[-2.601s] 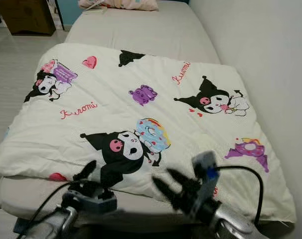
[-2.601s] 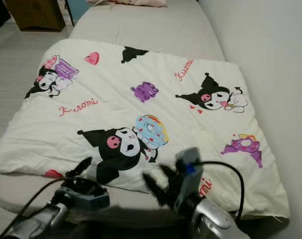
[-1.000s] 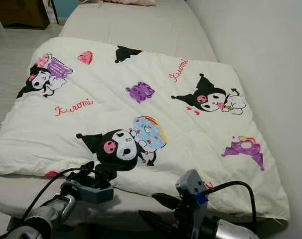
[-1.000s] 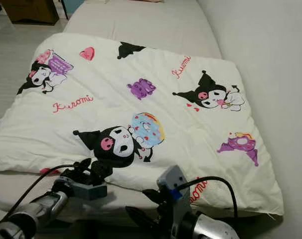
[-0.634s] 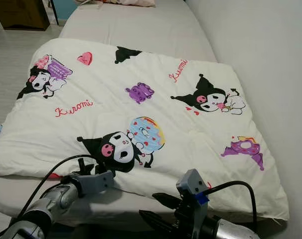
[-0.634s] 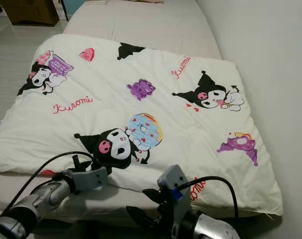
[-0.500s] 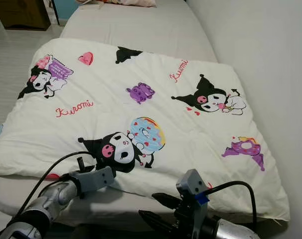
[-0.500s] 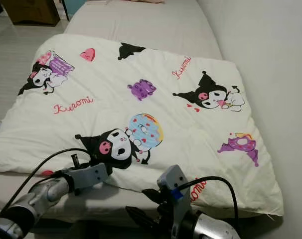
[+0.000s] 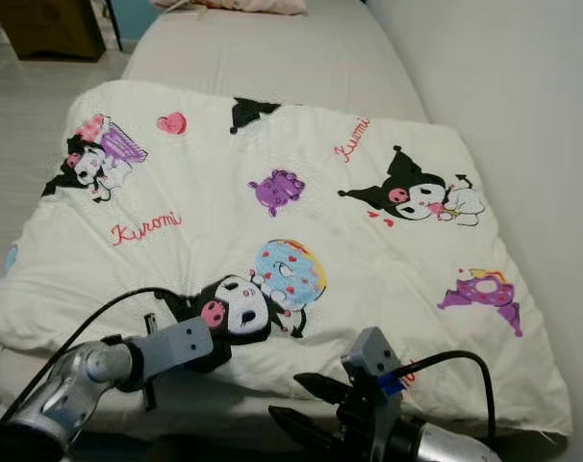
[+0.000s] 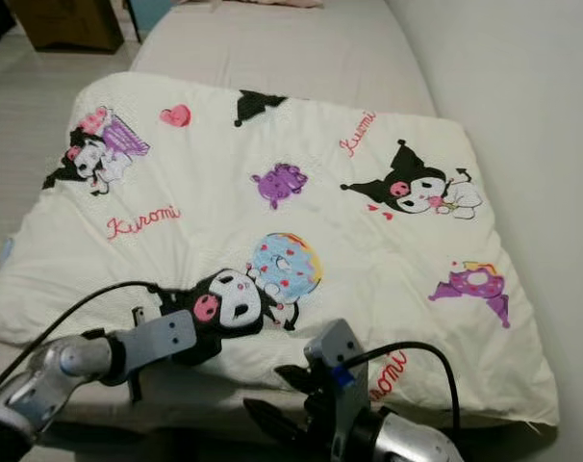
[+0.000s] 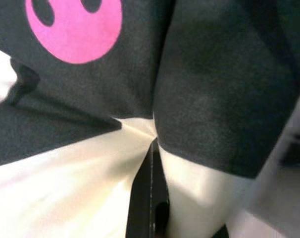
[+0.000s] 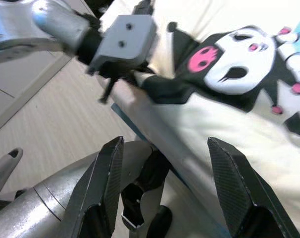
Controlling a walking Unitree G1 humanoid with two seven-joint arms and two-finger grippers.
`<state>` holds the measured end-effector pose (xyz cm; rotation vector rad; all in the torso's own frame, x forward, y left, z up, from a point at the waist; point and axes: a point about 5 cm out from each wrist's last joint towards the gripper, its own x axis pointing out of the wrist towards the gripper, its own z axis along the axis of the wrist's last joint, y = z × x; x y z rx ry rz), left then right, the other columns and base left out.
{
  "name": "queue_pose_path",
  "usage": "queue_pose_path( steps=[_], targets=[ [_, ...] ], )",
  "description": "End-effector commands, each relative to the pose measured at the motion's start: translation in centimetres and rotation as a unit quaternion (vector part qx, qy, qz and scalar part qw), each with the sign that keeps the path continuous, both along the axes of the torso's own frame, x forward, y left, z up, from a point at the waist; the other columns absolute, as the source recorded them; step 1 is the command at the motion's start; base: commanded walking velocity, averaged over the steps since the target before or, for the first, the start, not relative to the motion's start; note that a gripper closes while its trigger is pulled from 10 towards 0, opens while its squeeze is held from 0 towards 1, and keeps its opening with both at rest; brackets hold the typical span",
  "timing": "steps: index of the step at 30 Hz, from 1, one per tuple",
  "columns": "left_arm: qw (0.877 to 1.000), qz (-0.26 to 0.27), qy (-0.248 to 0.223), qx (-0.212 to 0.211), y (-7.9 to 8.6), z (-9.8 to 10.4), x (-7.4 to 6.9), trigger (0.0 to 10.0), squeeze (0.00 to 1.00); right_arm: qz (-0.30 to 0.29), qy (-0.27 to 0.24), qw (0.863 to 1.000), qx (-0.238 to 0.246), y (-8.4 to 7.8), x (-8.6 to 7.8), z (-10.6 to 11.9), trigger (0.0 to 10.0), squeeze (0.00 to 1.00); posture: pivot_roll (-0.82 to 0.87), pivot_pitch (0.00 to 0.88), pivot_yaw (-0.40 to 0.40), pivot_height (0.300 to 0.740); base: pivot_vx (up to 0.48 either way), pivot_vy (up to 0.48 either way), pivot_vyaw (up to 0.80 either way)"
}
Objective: Clean up the room
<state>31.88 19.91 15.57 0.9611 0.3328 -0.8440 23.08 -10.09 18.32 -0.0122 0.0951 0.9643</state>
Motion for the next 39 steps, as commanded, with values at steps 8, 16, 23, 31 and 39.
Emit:
queue_pose_path(
  steps=[8, 16, 23, 31, 39],
  targets=[
    [0.974, -0.031, 0.225, -0.013, -3.1, -5.6, -6.1, 0.0, 0.0, 0.005, 0.011, 1.0, 0.002, -0.1, -0.2, -0.6, 10.0, 0.0, 0.02, 0.472, -0.029, 0.547, 0.0, 0.0, 0.0],
    [0.962, -0.031, 0.269, 0.013, -3.2, -5.6, -8.2, 0.0, 0.0, 0.004, 0.01, 1.0, 0.0, -0.2, -0.2, -0.7, 10.0, 0.0, 0.02, 0.474, -0.028, 0.547, 0.0, 0.0, 0.0],
    [0.965, -0.017, 0.26, 0.03, -2.9, -5.4, -8.1, 0.0, 0.0, 0.003, 0.011, 1.0, -0.001, -0.2, -0.2, -0.7, 10.0, 0.0, 0.02, 0.474, -0.029, 0.547, 0.0, 0.0, 0.0],
    [0.984, 0.088, 0.155, 0.021, -2.2, -4.8, -5.2, 10.0, 1.0, 0.0, 0.008, 1.0, -0.001, -0.2, -0.1, -0.7, 10.0, 0.0, 0.02, 0.473, -0.029, 0.547, 0.0, 0.0, 0.0],
    [0.982, 0.103, 0.157, 0.006, -2.0, -4.2, -5.2, 10.0, 1.0, 0.002, 0.008, 1.0, 0.0, -0.2, -0.2, -0.7, 10.0, 0.0, 0.02, 0.472, -0.03, 0.547, 0.0, 0.0, 0.0]
  ],
)
